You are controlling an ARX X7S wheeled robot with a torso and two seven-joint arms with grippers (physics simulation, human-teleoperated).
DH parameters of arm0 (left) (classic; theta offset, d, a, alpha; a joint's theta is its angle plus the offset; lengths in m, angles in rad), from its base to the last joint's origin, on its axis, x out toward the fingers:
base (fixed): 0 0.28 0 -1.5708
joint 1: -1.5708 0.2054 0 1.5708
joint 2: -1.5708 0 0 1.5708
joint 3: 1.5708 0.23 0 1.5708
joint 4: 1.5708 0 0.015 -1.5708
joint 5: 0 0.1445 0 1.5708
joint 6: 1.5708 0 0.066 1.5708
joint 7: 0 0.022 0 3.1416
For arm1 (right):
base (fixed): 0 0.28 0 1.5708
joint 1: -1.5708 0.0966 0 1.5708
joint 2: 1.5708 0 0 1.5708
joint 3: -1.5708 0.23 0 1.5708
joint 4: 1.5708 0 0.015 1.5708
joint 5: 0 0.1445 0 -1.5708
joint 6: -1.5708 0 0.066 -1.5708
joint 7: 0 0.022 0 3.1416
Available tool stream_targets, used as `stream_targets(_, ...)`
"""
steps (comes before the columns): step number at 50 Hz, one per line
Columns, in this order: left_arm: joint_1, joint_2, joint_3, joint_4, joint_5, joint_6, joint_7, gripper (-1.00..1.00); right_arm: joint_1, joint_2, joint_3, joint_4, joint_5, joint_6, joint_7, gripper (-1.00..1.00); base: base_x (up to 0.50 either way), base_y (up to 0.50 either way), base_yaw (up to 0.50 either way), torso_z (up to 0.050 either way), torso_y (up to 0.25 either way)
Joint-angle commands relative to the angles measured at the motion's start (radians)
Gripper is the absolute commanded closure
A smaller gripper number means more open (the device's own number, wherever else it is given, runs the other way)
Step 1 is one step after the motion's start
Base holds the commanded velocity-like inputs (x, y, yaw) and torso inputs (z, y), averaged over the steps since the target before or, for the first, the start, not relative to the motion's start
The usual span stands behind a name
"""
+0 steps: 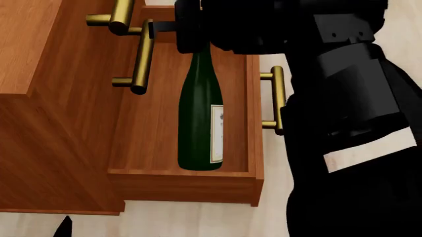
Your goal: Put the wine bottle in the bottom drawer of the cabinet.
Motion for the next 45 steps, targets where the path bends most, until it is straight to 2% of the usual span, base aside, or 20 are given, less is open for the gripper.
stream_targets(1, 0.003, 0.002, -0.005, 0.0, -0.001, -0.006, 0.0, -1.0, -0.041, -0.03, -0.143, 0.098, 0.104, -0.009, -0.048, 1.0, 0.0, 0.0, 0.0, 0.0, 0.0)
stream_targets(19, 0.01, -0.005, -0.006, 0.0, 0.008, -0.01, 0.0, -1.0, -0.053, -0.036, -0.254, 0.129, 0.196, -0.05, -0.036, 1.0, 0.0, 0.0, 0.0, 0.0, -0.001)
stream_targets(45, -0.001, -0.006, 0.007, 0.0, 0.009, 0.003, 0.0, -1.0, -0.053, -0.036, -0.529, 0.135, 0.475, -0.129, 0.012, 1.0, 0.0, 0.0, 0.0, 0.0, -0.098)
